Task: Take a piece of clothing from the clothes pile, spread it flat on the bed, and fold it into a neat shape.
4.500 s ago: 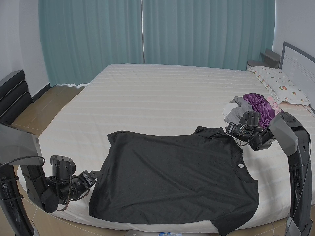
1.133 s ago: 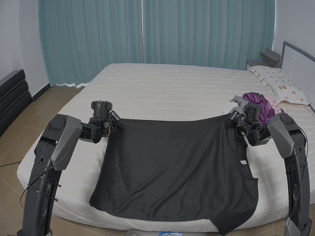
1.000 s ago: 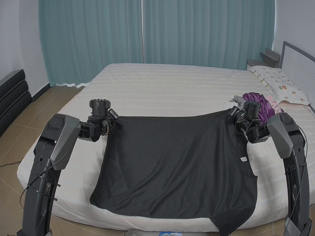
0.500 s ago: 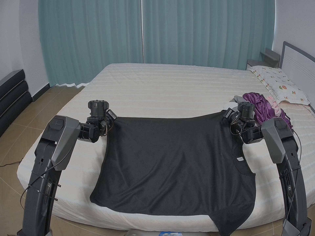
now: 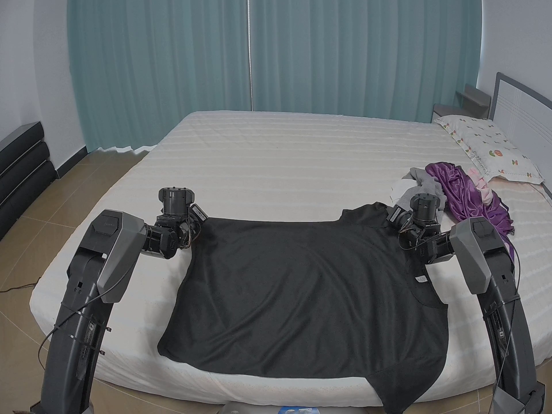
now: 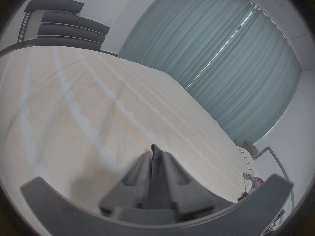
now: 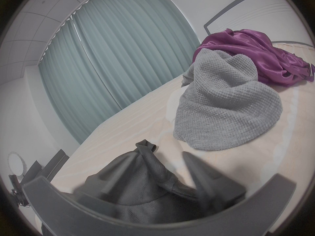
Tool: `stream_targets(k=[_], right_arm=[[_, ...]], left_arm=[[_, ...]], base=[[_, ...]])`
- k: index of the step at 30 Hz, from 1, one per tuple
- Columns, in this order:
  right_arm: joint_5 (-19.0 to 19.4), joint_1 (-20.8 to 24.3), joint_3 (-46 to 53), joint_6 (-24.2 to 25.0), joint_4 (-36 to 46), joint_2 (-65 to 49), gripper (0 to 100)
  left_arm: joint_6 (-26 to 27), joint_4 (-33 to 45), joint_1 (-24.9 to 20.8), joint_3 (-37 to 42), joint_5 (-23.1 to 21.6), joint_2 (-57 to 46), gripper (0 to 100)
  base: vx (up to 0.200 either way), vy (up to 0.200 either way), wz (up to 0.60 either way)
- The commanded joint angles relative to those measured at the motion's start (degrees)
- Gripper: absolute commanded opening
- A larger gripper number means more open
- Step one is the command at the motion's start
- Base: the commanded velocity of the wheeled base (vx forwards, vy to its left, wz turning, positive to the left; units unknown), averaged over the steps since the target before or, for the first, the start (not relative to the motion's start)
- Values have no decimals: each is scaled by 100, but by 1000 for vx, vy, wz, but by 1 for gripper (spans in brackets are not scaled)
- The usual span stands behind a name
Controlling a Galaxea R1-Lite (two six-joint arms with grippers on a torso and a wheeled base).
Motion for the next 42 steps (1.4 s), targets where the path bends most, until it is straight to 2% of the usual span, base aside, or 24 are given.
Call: stream_targets(k=[1, 6, 10, 11, 12, 13, 15, 17, 18, 20, 22, 26, 28, 30, 35, 38, 42], right_arm=[[-2, 7, 132, 14, -51, -51, 100], [16, -46, 984, 66, -148, -736, 100], [104, -160, 2443, 207, -711, -1668, 100], [104, -160, 2443, 207, -711, -1668, 100], [174, -195, 3146, 269, -948, -2125, 100], [200, -204, 3322, 286, -974, -2231, 100], [411, -213, 4447, 497, -1159, -2855, 100], [429, -213, 4517, 515, -1168, -2890, 100], [833, -177, 5713, 655, -1440, -3461, 100], [956, -160, 6205, 682, -1598, -3654, 100], [1114, -151, 7189, 717, -2117, -4006, 100], [1123, -81, 8226, 1033, -3040, -4305, 100], [1132, -46, 8481, 1104, -3180, -4384, 100], [1149, -10, 8982, 1174, -3330, -4542, 100], [1158, 7, 9501, 1482, -3400, -4779, 100], [1211, 95, 9791, 1710, -3418, -4911, 100], [1352, 130, 10160, 1745, -3611, -4920, 100]], left_arm=[[-7, 6, -8, 17, 3, -14, 100], [-25, 24, 53, 237, 12, -348, 100], [-42, 15, 185, 1291, -120, -1350, 100], [-42, 15, 185, 1291, -120, -1350, 100], [-34, 24, 229, 1933, -330, -1869, 100], [-34, 15, 247, 2109, -410, -2001, 100], [-42, -64, 361, 3234, -823, -2748, 100], [-42, -73, 361, 3287, -849, -2774, 100], [-42, -196, 370, 4455, -1201, -3539, 100], [-51, -302, 370, 4895, -1280, -3820, 100], [-51, -574, 326, 5932, -1359, -4330, 100], [-130, -987, 194, 7048, -1368, -4778, 100], [-148, -1119, 168, 7286, -1368, -4840, 100], [-183, -1462, 141, 7883, -1368, -5024, 100], [-552, -1928, 36, 8639, -1376, -5244, 100], [-605, -2174, -26, 8982, -1368, -5235, 100], [-614, -2393, -131, 9307, -1368, -5314, 100]], base=[[0, 0, 0], [0, 0, 0], [0, 0, 0], [0, 0, 0], [0, 0, 0], [0, 0, 0], [0, 0, 0], [0, 0, 0], [0, 0, 0], [0, 0, 0], [0, 0, 0], [0, 0, 0], [0, 0, 0], [0, 0, 0], [0, 0, 0], [-200, 0, 0], [-200, 0, 0]])
